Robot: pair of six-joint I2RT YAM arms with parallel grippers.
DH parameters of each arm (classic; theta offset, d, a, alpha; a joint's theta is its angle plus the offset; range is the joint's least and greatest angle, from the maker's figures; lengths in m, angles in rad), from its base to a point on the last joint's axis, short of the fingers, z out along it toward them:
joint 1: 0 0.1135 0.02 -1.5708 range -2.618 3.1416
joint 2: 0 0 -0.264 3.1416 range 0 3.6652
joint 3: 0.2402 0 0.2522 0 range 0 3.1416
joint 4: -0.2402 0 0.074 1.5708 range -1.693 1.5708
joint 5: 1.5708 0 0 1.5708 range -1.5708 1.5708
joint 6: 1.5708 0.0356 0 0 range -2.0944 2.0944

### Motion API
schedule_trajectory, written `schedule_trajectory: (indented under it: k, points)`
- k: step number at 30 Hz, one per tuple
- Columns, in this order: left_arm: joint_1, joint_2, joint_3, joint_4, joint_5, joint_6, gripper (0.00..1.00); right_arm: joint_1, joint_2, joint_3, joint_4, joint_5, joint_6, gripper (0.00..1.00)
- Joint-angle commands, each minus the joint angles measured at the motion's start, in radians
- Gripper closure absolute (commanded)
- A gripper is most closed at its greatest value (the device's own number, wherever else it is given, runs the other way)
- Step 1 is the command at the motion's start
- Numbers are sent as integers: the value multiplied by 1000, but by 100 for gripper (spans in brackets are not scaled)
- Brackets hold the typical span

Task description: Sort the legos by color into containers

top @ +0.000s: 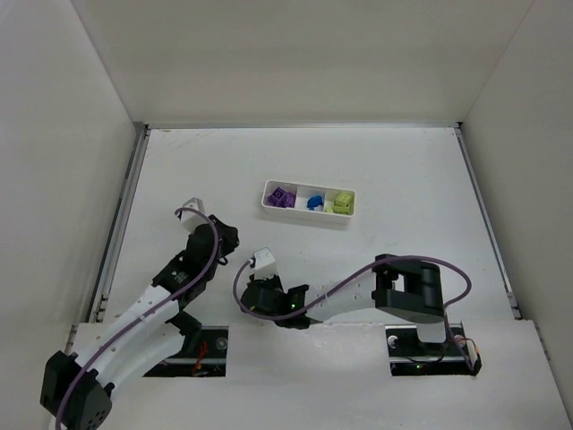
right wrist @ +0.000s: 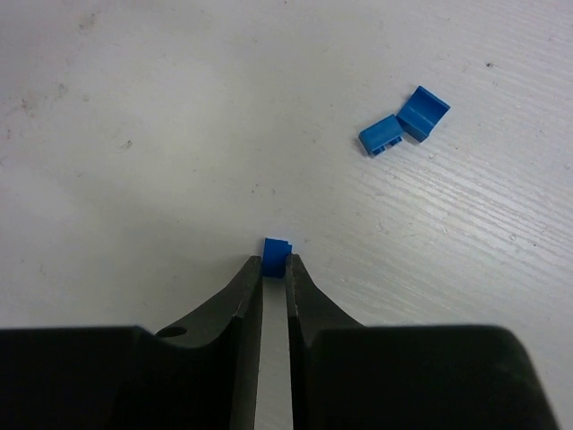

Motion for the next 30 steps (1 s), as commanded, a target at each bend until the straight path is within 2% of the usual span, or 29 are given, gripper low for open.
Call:
schedule_trajectory:
  k: [1, 8, 14, 18, 24, 30]
  points:
    - [-25, 38, 55, 99, 26, 22, 85, 6, -39, -13, -31, 57, 29, 85]
    - [-108, 191, 151, 202, 31, 48, 84, -38, -326, -225, 96, 55, 16, 85]
    - [-195, 461, 307, 334, 52, 120, 84, -164, -553, -400, 121, 45, 12, 85]
    - [-211, 647, 429, 380, 86, 154, 83, -264, -702, -504, 121, 19, 19, 85]
    - [-194, 857, 573, 401, 110, 188, 82, -391, -868, -580, 116, -40, 10, 84]
    - [-183, 1015, 685, 389, 118, 216, 77, -516, -905, -560, 139, -122, -30, 83]
